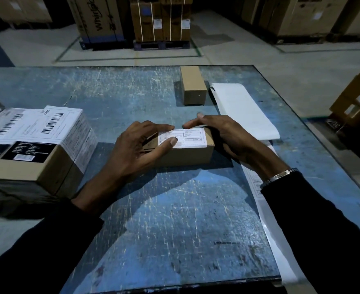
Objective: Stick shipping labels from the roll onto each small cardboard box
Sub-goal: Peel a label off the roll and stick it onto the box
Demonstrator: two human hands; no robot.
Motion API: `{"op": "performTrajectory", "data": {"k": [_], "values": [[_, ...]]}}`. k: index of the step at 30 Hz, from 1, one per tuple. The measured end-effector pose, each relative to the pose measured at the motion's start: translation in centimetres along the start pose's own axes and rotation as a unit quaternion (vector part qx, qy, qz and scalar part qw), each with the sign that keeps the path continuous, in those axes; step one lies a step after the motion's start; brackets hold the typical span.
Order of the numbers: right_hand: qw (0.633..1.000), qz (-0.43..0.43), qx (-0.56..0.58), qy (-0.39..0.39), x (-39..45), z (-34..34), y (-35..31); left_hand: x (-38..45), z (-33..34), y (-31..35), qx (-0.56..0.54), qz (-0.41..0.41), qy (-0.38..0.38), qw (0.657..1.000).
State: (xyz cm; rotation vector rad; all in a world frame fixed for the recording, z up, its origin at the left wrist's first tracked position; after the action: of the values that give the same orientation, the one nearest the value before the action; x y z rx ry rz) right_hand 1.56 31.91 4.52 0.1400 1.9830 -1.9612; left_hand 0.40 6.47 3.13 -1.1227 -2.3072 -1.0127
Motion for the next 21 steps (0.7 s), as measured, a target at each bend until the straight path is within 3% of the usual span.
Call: {"op": "performTrajectory", "data": {"k": [9,15,21], "values": [[0.995,0.002,-0.076,-0.057,-1.4,-0.3,-0.1,0.0,0.0,-0.4,0.028,0.009,-0.021,0.999],[0.991,-0.025,-0.131,-0.031,-1.5,-0.5,0.0,0.0,-0.2,-0.5,0.027,0.028,-0.042,0.998],[0.985,-0.006,-0.148,-0.091,-1.6,-1.0,0.0,0.0,-0.6,-0.7,-0.02,0.025,-0.061,0.998]]}}
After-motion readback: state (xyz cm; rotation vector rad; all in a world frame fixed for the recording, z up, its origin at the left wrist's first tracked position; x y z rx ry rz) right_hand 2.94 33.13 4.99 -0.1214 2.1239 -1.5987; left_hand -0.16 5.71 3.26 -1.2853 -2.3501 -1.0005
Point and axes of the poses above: each hand's wrist, its own x-axis towards the middle knuckle, its own z-axis out of the palm, y = z × x, the point moved 1 cm from there along x, towards the middle knuckle, and after that the axes turned 13 degrees about z, right-handed, at the moved point
